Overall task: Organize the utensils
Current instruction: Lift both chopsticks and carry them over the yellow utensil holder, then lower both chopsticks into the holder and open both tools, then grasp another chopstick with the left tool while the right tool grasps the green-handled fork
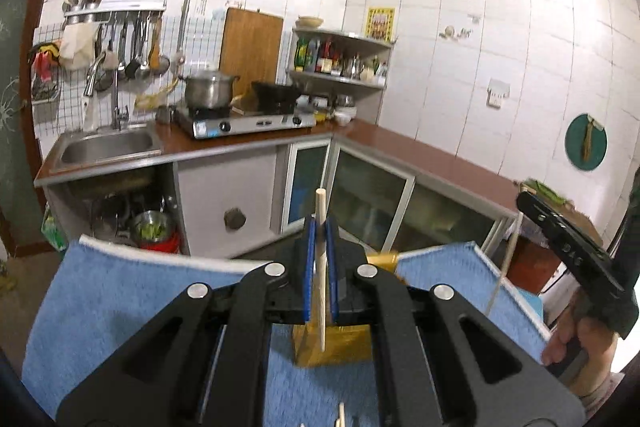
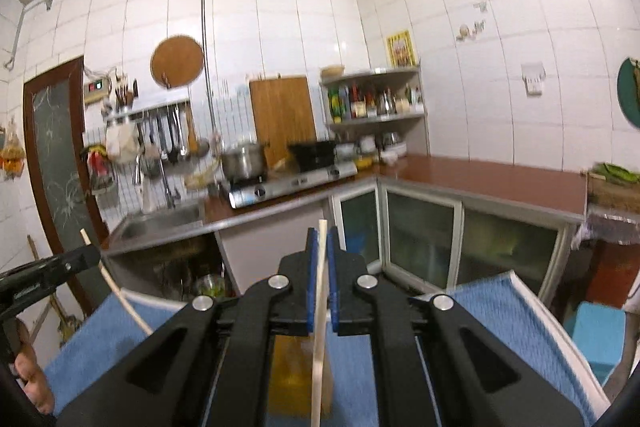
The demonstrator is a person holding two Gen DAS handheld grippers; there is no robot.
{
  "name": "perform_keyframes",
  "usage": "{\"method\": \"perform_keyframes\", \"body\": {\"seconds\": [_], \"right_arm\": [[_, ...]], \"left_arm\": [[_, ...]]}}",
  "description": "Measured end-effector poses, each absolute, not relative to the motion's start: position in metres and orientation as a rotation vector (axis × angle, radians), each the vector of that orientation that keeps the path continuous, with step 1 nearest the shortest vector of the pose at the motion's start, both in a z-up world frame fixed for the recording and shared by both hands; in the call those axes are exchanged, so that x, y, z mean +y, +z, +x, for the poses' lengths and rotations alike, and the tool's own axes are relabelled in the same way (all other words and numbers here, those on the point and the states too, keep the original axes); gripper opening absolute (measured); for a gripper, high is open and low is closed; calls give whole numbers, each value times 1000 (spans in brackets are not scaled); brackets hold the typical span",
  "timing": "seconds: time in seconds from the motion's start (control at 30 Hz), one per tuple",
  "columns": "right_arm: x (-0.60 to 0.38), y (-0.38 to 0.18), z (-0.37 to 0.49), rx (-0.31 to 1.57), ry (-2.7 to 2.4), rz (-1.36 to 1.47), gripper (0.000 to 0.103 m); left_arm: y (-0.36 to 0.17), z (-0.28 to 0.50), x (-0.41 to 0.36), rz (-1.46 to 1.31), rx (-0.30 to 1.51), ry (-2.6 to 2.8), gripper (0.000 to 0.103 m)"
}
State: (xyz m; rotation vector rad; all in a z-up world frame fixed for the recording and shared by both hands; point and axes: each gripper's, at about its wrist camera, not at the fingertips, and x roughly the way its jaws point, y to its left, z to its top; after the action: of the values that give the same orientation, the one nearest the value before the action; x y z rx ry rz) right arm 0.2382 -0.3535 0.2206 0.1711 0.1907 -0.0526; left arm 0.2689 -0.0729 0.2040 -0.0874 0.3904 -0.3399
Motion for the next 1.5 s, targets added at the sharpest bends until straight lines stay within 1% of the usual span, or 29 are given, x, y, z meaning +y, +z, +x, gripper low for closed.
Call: {"method": "perform_keyframes", "body": {"seconds": [0.17, 0.3, 0.43, 0.53, 0.77, 1.0, 1.07, 1.1, 1.13, 1.17, 1.2, 1.3, 1.37, 1.43, 1.5], "right_arm": [[-343, 249, 266, 121, -59, 161, 5], [-339, 249, 285, 80, -76, 156, 5], [-331, 226, 299, 74, -74, 128, 5], [-328, 198, 304, 83, -72, 96, 5], [-330, 142, 319, 181, -14, 89, 5], [-325, 105, 330, 292, -7, 79, 6], [-324, 102, 329, 328, -5, 82, 7], [-325, 101, 328, 345, 1, 92, 20], [-327, 102, 325, 355, 5, 108, 51], [-329, 104, 319, 350, 1, 124, 63], [-330, 106, 314, 342, -4, 124, 65], [-332, 114, 298, 347, -11, 115, 65], [-335, 117, 285, 361, -30, 113, 65], [-337, 115, 273, 381, -42, 96, 65], [-338, 111, 260, 406, -58, 89, 65]], "left_arm": [[245, 278, -82, -69, 324, -334, 4], [256, 289, -89, -67, 312, -332, 4], [233, 305, -95, -66, 339, -324, 4], [201, 318, -102, -52, 381, -332, 4], [131, 331, -118, 19, 464, -325, 4], [93, 343, -111, 21, 544, -281, 5], [90, 343, -108, 9, 575, -288, 10], [91, 341, -106, 4, 582, -283, 24], [93, 339, -104, 1, 580, -277, 44], [97, 332, -100, -7, 564, -269, 53], [102, 327, -97, -11, 549, -265, 63], [114, 311, -87, -13, 539, -261, 65], [118, 302, -79, -25, 558, -256, 72], [118, 291, -71, -29, 556, -233, 84], [110, 280, -61, -29, 568, -200, 91]]}}
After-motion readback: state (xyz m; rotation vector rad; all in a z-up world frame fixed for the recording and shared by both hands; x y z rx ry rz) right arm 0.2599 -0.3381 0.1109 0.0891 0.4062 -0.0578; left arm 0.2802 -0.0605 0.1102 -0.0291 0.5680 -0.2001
